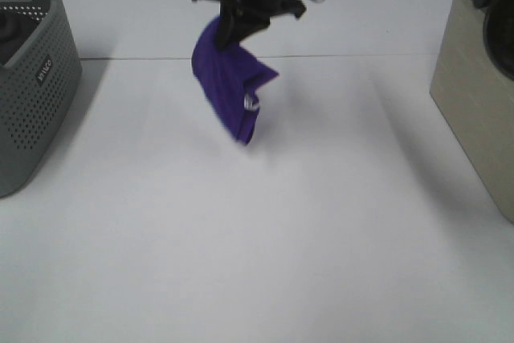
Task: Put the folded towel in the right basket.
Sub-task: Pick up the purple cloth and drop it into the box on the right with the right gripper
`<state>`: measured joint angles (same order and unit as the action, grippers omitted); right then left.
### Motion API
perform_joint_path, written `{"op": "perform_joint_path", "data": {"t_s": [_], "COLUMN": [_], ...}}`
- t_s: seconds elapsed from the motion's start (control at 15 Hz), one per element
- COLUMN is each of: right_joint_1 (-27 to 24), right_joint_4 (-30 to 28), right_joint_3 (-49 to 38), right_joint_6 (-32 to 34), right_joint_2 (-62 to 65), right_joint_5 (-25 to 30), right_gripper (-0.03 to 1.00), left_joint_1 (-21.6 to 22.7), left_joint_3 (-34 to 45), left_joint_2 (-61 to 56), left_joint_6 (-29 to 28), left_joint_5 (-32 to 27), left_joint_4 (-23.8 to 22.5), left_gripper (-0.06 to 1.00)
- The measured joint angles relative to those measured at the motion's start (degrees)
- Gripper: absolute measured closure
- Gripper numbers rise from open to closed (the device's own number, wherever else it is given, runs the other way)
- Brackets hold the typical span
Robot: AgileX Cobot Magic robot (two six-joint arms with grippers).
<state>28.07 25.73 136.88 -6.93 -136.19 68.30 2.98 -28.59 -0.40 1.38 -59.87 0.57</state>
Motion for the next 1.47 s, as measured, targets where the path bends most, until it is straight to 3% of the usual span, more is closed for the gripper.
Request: {"op": "perform_joint_path", "data": {"t_s": [0.27,0.4,0.47,0.8,0.93,1.07,1.4,1.47], "right_joint_1": [-3.5,-10.7,-19.6,-36.3,-39.4,-43.5,-43.9,-43.9], "right_joint_4": [-10.8,-18.3,-20.5,-17.8,-18.9,-21.2,-22.7,-22.4], "right_joint_3": [9.2,9.6,9.7,6.9,1.8,-10.7,-22.5,-23.1], "right_joint_6": [0.0,0.5,1.8,2.2,2.1,2.1,2.2,3.4], "right_joint_2": [9.7,15.4,19.6,22.2,22.2,22.2,19.9,19.1], "right_joint_5": [0.9,1.0,1.1,1.2,1.2,1.4,1.7,1.7], "right_gripper": [0.91,0.91,0.91,0.91,0.91,0.91,0.91,0.87], "left_joint_1": [0.0,0.0,0.0,0.0,0.0,0.0,0.0,0.0], "left_joint_3": [0.0,0.0,0.0,0.0,0.0,0.0,0.0,0.0], "left_joint_2": [0.0,0.0,0.0,0.0,0.0,0.0,0.0,0.0], "left_joint_6": [0.0,0.0,0.0,0.0,0.0,0.0,0.0,0.0], "left_joint_5": [0.0,0.0,0.0,0.0,0.0,0.0,0.0,0.0], "left_joint_4": [0.0,0.0,0.0,0.0,0.0,0.0,0.0,0.0], "left_gripper": [-0.05,-0.05,-0.05,-0.05,-0.05,-0.05,-0.05,-0.05]}}
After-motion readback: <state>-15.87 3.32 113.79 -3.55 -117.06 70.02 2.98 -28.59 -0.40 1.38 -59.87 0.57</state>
